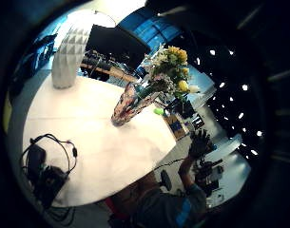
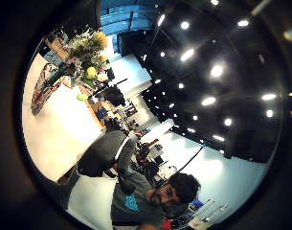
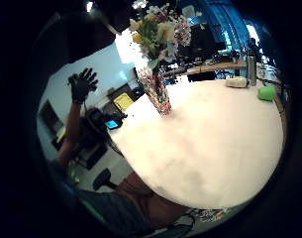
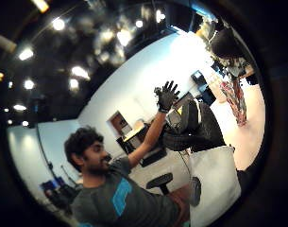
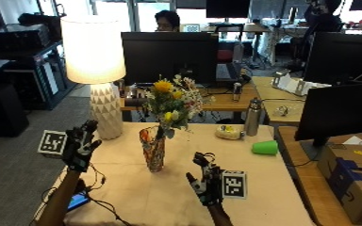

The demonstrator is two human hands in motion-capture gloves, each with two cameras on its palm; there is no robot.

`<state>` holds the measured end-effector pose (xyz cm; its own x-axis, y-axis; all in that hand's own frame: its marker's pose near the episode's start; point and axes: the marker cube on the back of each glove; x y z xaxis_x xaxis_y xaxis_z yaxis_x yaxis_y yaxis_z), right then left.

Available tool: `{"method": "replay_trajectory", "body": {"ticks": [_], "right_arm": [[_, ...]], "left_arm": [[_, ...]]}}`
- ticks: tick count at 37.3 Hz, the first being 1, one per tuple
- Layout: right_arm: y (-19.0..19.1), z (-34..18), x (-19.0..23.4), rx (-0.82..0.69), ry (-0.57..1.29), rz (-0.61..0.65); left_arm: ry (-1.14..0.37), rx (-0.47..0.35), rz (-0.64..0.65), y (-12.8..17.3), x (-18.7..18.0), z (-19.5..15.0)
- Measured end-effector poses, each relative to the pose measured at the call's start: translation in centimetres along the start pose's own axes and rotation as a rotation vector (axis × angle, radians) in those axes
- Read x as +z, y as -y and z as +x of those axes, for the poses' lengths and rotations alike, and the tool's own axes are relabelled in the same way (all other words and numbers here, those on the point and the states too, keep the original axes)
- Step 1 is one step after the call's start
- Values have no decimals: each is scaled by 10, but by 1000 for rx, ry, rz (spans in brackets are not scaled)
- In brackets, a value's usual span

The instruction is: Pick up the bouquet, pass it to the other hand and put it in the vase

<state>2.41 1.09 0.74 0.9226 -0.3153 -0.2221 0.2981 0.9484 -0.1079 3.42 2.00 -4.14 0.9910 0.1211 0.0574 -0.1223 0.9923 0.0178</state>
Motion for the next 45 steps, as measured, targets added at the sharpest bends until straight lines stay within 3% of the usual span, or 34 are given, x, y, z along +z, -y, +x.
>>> {"method": "replay_trajectory", "body": {"ticks": [5,10,14,17,22,27,32,38,42,45], "right_arm": [[-5,3,3,149,88,12],[-9,13,-3,-5,5,22],[-12,9,-10,7,14,35],[-13,3,-16,49,24,48],[-11,4,-23,-36,2,66],[-11,5,-22,-25,19,67],[-11,3,-18,-12,30,68],[-13,-5,-12,66,61,55],[-22,-12,-8,298,147,47],[-19,-5,-10,155,83,49]], "left_arm": [[128,62,-9,10,-3,-10],[27,-17,-35,2,20,6],[47,-25,-37,1,26,7],[49,-14,-45,1,30,12],[51,-10,-51,5,33,13],[26,-7,-63,6,36,13],[128,87,-67,13,28,2],[25,-8,-56,7,31,10],[13,-5,-49,7,30,8],[15,-12,-54,5,31,6]]}}
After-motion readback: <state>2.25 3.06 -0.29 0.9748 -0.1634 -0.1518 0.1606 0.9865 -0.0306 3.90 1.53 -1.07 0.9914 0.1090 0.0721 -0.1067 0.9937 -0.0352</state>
